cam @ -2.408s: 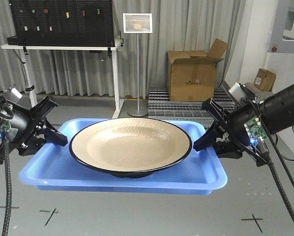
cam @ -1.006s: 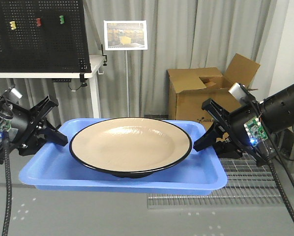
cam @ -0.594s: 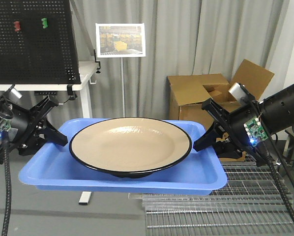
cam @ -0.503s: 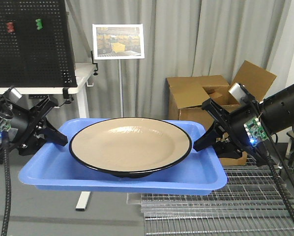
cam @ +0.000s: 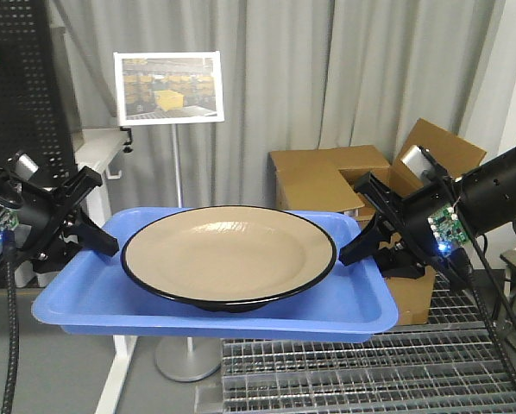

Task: Place disk in tray to left cabinet
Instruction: 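Hold the tray level with both grippers while driving to the cabinet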

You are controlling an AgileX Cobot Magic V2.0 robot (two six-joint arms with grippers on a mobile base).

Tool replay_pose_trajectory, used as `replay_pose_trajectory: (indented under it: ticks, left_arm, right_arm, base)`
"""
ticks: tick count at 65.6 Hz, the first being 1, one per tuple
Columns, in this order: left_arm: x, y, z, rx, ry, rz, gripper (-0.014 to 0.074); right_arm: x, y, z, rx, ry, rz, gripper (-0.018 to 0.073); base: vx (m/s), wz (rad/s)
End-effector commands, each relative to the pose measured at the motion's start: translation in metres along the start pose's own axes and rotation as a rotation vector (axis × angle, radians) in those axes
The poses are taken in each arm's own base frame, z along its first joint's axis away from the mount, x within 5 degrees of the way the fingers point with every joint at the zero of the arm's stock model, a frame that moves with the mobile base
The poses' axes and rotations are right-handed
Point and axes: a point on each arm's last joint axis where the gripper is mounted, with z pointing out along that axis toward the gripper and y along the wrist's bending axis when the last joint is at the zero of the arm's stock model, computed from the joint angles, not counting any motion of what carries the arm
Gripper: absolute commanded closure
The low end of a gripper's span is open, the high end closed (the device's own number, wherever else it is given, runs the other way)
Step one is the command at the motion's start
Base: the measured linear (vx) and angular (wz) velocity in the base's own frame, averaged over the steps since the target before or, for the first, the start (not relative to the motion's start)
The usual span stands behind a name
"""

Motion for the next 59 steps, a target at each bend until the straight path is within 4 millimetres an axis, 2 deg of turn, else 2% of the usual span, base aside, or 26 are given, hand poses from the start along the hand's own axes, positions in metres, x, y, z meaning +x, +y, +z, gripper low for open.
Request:
replay_pose_trajectory:
  ticks: [1,27,59]
  left_arm:
    - [0.0201,-0.0470,-0.0225,0.254,0.052,-0.033,0.0597]
    - [0.0201,-0.0470,-0.0225,0.254,0.052,-0.033,0.0597]
    - [0.0201,-0.0470,-0.0225,0.254,0.052,-0.033,0.0597]
  right_arm:
    - [0.0146,0.0493,-0.0239,-0.268,-0.019,0.005,0.0564]
    - [0.0142,0.0493,-0.0240,-0.269,-0.023,0.005,0.0564]
    - [0.0143,0.0493,-0.0240,-0.269,-0.023,0.005,0.0564]
  base:
    - [0.37,-0.16]
    - [0.31,-0.34]
    - [0.20,-0.72]
